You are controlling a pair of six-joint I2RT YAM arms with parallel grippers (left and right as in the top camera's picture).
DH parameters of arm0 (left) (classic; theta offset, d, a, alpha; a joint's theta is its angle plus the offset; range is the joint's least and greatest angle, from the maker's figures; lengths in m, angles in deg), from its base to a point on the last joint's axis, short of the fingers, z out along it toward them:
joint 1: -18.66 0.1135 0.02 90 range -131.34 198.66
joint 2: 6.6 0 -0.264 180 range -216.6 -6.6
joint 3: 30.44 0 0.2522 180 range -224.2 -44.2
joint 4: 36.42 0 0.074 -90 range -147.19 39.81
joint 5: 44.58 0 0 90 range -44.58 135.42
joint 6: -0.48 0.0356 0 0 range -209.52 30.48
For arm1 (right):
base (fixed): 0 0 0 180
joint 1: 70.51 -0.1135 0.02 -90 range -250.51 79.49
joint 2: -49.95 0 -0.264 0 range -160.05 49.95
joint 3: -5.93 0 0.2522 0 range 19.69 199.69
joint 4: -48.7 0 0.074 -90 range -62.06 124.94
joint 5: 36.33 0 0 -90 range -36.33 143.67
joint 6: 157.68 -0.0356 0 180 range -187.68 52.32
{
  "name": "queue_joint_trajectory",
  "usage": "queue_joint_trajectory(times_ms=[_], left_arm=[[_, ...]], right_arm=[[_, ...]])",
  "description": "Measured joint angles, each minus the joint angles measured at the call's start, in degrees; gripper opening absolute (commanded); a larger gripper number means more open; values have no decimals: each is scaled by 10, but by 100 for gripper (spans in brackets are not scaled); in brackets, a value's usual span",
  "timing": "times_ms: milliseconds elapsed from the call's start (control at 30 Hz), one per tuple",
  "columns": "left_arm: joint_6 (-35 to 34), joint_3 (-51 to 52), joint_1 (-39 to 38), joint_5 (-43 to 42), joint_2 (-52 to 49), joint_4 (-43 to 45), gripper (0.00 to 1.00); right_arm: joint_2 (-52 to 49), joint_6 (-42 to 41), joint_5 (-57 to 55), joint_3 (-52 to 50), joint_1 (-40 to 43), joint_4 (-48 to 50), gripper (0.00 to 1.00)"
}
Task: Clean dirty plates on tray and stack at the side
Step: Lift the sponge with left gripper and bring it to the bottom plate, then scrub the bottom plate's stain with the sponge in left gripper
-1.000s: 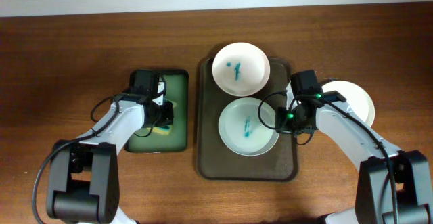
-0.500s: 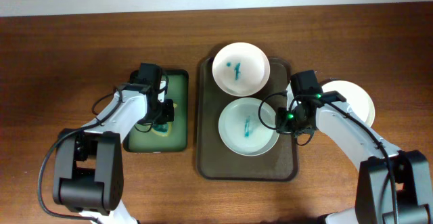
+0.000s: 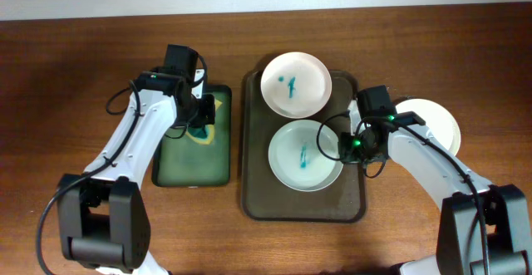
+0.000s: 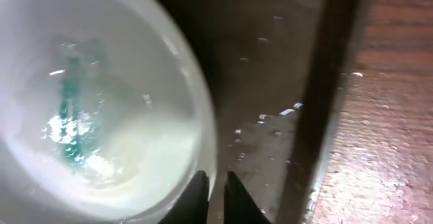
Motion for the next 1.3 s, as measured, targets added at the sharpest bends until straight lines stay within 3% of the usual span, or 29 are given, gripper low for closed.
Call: queue_joint_trajectory(times_ms=[133,267,467,667,833,967,1067,1167,1200,1300], left_arm=[[0,0,-12,-24,0,4,0],[0,0,-65,-34,0,25,0],[-29,0,-161,-129,-12,129,0],[-147,0,-251,-170,-119,174,0],[-207,-3,-259,-212,-166,213,0],[-211,-14,-269,-219,-183,224,0],[-204,-57,-271,-187,-196,155,0],[-183,-122,-273,-82,-208,46,0],[-168,-145,-270,-5,-212,2,0],[-150,-153,-269,65,-213,-16,0]], right_arm=[[0,15,11,-10,0,48,27],[-39,19,16,-11,0,62,4],[-50,3,42,-11,0,63,4],[-50,-40,40,-11,-1,64,4],[-50,-53,31,-11,-1,66,4],[-50,-54,17,-11,0,66,4],[-50,-55,19,-11,0,66,4],[-50,-55,21,-11,0,66,4],[-50,-55,21,-11,0,66,4],[-50,-54,24,-11,-1,68,4]])
